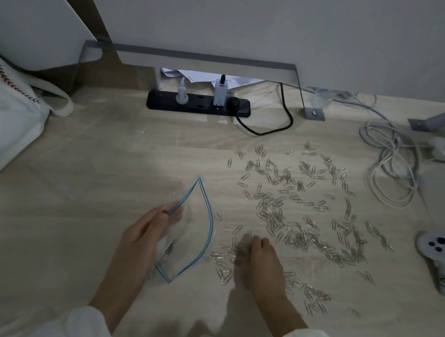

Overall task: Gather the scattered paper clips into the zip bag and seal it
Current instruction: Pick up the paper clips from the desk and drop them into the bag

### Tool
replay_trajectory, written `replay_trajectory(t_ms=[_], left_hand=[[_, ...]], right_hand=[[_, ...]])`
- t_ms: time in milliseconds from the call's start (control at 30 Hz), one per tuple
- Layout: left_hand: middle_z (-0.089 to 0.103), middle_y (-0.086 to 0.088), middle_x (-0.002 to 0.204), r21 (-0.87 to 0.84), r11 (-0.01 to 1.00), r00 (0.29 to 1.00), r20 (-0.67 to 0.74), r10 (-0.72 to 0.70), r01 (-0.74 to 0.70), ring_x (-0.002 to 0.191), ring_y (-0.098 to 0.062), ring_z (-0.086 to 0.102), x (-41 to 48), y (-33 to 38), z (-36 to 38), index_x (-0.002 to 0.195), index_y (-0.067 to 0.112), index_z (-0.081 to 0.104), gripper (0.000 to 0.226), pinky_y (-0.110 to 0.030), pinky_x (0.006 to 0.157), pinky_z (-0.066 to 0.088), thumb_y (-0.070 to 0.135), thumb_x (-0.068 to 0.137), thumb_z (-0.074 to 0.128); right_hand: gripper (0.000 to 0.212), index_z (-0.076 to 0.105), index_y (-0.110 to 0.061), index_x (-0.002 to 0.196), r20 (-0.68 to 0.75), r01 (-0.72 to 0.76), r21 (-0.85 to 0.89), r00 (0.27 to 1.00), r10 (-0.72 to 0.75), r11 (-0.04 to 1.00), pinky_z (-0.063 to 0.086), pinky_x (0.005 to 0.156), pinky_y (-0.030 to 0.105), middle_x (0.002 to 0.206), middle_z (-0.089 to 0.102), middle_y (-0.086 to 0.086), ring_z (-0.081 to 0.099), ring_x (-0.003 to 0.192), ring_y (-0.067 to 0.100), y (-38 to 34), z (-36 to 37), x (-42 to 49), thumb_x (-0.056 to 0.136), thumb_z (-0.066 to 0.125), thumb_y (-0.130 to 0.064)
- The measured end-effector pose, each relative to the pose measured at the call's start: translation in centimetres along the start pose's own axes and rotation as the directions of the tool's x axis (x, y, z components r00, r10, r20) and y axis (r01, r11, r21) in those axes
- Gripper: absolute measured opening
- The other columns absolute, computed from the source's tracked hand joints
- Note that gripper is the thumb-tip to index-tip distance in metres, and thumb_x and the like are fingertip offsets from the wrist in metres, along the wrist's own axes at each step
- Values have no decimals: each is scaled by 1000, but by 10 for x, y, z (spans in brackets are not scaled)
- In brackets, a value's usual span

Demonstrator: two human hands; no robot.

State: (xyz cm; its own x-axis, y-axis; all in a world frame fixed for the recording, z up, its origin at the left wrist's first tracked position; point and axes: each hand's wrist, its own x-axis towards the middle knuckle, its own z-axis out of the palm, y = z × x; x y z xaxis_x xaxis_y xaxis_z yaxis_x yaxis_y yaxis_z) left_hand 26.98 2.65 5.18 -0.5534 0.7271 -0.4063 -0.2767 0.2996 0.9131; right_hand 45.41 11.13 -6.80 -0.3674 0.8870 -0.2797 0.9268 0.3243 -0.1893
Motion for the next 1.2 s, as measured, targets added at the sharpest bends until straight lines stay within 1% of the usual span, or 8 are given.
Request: replay_trajectory(t_ms=[267, 400, 500, 633, 800, 900, 1033, 1200], left_hand=[[68, -3, 110, 23, 1000, 999, 46, -2, 1, 109, -10, 60, -2, -2, 5, 115, 8, 63, 30, -17, 91, 41, 10, 97, 39], [68, 1, 111, 36, 999, 998, 57, -13, 10, 108, -2, 59, -4, -1, 9, 116, 11, 62, 30, -12, 89, 42, 13, 97, 40], [68, 4, 111, 59, 998, 998, 59, -8, 5, 109, -1, 58, -6, -1, 11, 116, 14, 62, 30, -17, 94, 42, 14, 97, 40], [66, 9, 110, 61, 998, 999, 50, -3, 0, 105, 6, 59, -9, 0, 13, 111, 20, 62, 26, -21, 97, 43, 14, 96, 41], [66, 13, 108, 67, 998, 999, 41, -7, 4, 100, 8, 59, -8, -2, 11, 108, 26, 62, 25, -19, 93, 45, 17, 96, 42], [66, 11, 110, 72, 997, 1000, 28, -7, 5, 101, 5, 60, -7, -3, 8, 112, 22, 63, 27, -24, 96, 45, 17, 96, 41], [67, 9, 108, 56, 998, 1000, 13, -7, 6, 107, 1, 58, -5, -2, 7, 111, 19, 64, 28, -24, 98, 42, 15, 96, 41], [68, 6, 108, 42, 999, 999, 35, -12, 11, 109, -4, 59, -1, -3, 4, 112, 15, 64, 29, -14, 90, 42, 12, 96, 40]], right_hand=[[6, 61, -6, 82, 224, -437, 739, 877, 426, 512, 45, 71, 20, 84, 65, 10, 57, 78, 20, 13, -37, 3, 79, 60, -1], [8, 60, 2, 82, 292, -323, 942, 922, 255, 91, 53, 59, 15, 74, 59, 14, 56, 63, 18, -7, -84, -8, 81, 56, 9], [8, 61, 2, 89, 198, -201, 980, 970, 138, 6, 55, 65, 19, 72, 62, 9, 60, 62, 15, -30, -116, -19, 82, 59, 4], [10, 62, -5, 82, 112, -115, 990, 993, 41, 84, 55, 64, 19, 66, 63, 3, 62, 60, 11, -69, -136, -30, 82, 60, 5], [14, 65, -15, 97, 19, 29, 822, 997, -78, 569, 48, 78, 13, 91, 68, -2, 63, 85, 7, -94, -126, -39, 86, 59, -9], [19, 65, -15, 104, 4, 94, 780, 988, -155, 618, 44, 84, 8, 100, 65, -4, 60, 93, 4, -94, -126, -42, 88, 56, -10], [23, 64, -21, 86, -160, 123, 838, 987, 24, 532, 42, 69, 5, 88, 66, -9, 59, 79, -2, -69, -128, -24, 87, 51, -2], [21, 61, -11, 108, 9, -202, 550, 972, 237, 810, 43, 87, 29, 114, 60, 10, 59, 101, 22, 9, -69, 34, 89, 53, -13]])
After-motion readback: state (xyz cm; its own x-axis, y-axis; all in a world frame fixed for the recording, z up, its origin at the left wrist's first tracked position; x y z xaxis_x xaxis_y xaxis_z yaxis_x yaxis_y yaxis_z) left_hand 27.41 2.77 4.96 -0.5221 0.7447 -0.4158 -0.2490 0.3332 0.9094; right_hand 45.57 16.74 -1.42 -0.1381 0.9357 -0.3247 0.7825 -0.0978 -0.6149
